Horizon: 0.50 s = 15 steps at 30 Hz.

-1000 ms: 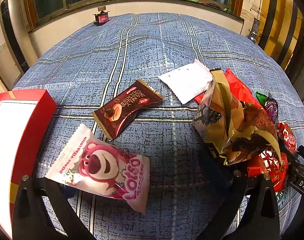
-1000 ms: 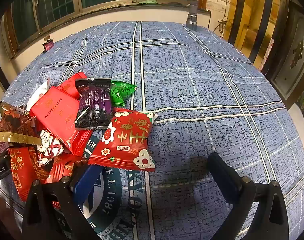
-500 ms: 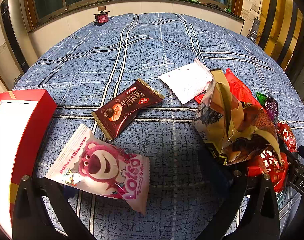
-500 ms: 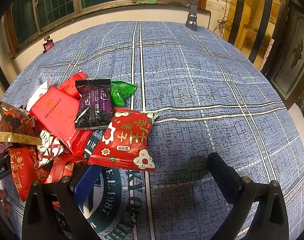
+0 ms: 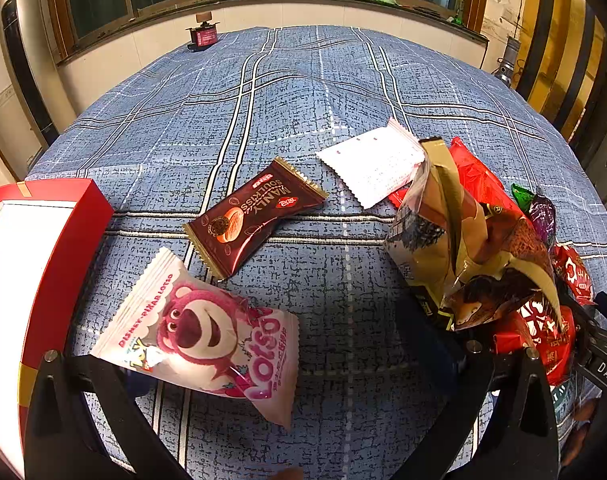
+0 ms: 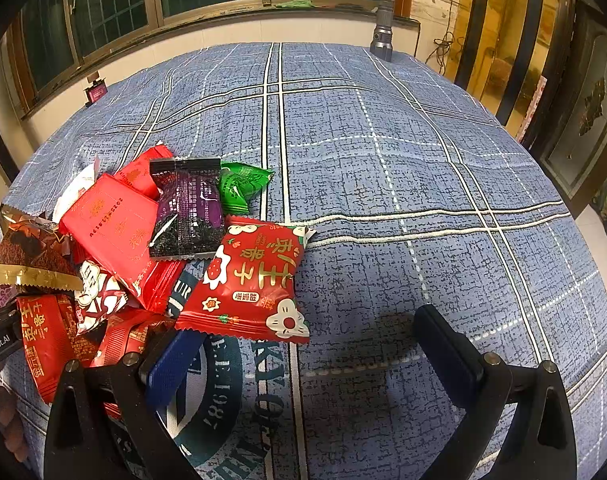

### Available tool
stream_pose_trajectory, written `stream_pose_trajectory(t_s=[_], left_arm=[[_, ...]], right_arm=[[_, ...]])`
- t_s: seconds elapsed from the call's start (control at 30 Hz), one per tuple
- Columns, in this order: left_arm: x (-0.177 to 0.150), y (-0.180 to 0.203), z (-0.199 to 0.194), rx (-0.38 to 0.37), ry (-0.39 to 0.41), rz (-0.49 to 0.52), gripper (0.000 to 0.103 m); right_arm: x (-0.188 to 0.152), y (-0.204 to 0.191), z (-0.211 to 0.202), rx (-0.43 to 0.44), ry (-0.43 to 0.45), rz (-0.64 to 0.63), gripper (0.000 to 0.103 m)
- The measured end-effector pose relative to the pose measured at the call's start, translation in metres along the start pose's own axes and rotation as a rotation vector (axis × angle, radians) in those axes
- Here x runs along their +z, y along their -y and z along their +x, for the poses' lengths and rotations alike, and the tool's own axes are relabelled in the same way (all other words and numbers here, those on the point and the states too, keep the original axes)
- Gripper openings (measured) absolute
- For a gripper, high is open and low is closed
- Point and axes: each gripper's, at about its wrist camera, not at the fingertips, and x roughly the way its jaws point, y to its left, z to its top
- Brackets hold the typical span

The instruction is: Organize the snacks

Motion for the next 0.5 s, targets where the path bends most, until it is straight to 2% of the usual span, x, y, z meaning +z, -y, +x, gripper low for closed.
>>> stream_pose_trajectory(t_s=[0.2,0.3,0.4,0.5], left_arm=[[0.000,-0.004,-0.007,-0.005,-0.014,-0.002,0.103],[-0.006,-0.009,-0.038,0.006,0.064,0.001,0.103],[-0.015,-0.016,-0.072,0.015,0.148,0.051,0.103],[-0.029,-0.032,-0.100,-0.040,0.169,0.061,0.103]], right_arm=[[0.000,0.000,-0.001,0.001,-0.016,0.002,0.103],[-0.001,0.001,-0.009,-0.024,-0.030,0.011,0.103],[-0.007,0.005,-0.026,-0.031,0.037,0.039,0.103],[-0.013,0.006,-0.051,0.010,0.099,0.057,0.103]])
